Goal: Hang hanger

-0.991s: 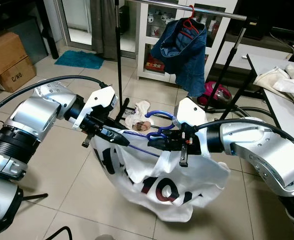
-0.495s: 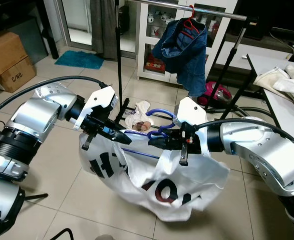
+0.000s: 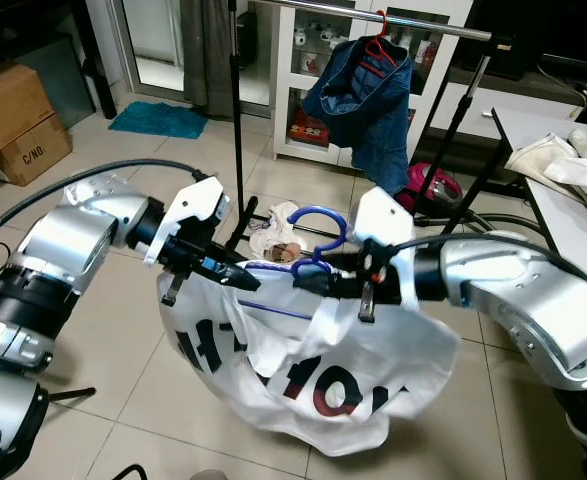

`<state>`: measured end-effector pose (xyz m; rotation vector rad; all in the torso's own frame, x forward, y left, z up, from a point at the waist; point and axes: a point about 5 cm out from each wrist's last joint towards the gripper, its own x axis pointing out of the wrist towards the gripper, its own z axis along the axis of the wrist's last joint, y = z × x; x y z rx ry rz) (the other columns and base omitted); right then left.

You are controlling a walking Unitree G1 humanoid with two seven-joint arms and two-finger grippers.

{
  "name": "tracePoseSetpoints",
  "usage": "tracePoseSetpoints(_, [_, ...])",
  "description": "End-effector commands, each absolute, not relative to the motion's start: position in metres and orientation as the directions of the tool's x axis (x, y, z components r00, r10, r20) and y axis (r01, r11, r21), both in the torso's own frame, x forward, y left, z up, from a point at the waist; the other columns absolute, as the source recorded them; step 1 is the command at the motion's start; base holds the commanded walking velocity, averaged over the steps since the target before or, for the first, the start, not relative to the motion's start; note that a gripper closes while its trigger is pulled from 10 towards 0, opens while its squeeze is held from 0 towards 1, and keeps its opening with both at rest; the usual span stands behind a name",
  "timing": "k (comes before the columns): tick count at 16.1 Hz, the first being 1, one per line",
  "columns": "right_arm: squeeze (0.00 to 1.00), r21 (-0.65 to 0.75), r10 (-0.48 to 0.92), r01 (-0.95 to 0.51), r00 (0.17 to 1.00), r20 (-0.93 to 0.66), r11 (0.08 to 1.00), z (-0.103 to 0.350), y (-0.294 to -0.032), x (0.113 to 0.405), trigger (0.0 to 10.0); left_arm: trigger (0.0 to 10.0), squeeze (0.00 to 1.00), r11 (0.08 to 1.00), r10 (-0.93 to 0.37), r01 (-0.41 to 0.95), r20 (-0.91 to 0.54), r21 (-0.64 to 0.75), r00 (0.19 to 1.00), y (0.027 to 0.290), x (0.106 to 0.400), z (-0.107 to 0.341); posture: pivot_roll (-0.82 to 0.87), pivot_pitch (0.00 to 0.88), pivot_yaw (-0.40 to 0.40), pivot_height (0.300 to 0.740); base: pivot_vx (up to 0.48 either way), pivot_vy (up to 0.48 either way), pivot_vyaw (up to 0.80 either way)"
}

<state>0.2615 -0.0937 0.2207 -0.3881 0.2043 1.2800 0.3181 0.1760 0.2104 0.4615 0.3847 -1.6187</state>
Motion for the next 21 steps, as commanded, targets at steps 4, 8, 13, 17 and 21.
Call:
tracePoseSetpoints(4, [1.00,-0.195,0.894,-0.941,0.326,-0.309,0.276,0.236,-0.100,0.265,10.0,0.0,0.00,-0.032,-0.872,0.998,-0.489,0.059,0.001,0.187,0.319,0.215,0.06,0.000,-0.025,0.740,0.000,0.000,0.00])
tracePoseSetpoints(8, [1.00,-0.217,0.856,-0.908,0.413,-0.310,0.359,0.241,-0.129,0.268,10.0,0.0,0.00,0.096,-0.866,0.993,-0.485,0.074,0.120,0.211,0.321,0.212,0.06,0.000,-0.023,0.740,0.000,0.000,0.00])
tracePoseSetpoints(13, [0.92,-0.272,0.622,-0.767,0.634,-0.459,0.581,0.190,-0.171,0.276,10.0,0.0,0.00,0.181,-0.895,0.982,-0.405,0.048,0.185,0.227,0.313,0.228,0.06,0.000,-0.024,0.740,0.000,0.000,0.00])
tracePoseSetpoints(17, [0.00,-0.287,0.511,-0.664,0.728,-0.458,0.690,0.153,-0.173,0.289,10.0,0.0,0.00,0.176,-0.900,0.984,-0.400,0.032,0.174,0.230,0.306,0.230,0.07,0.000,-0.029,0.740,0.000,0.000,0.00])
tracePoseSetpoints(21, [0.00,-0.312,0.449,-0.600,0.779,-0.438,0.736,0.135,-0.178,0.303,10.0,0.0,0.00,0.170,-0.903,0.985,-0.398,0.019,0.163,0.228,0.302,0.232,0.08,0.000,-0.032,0.740,0.000,0.000,0.00])
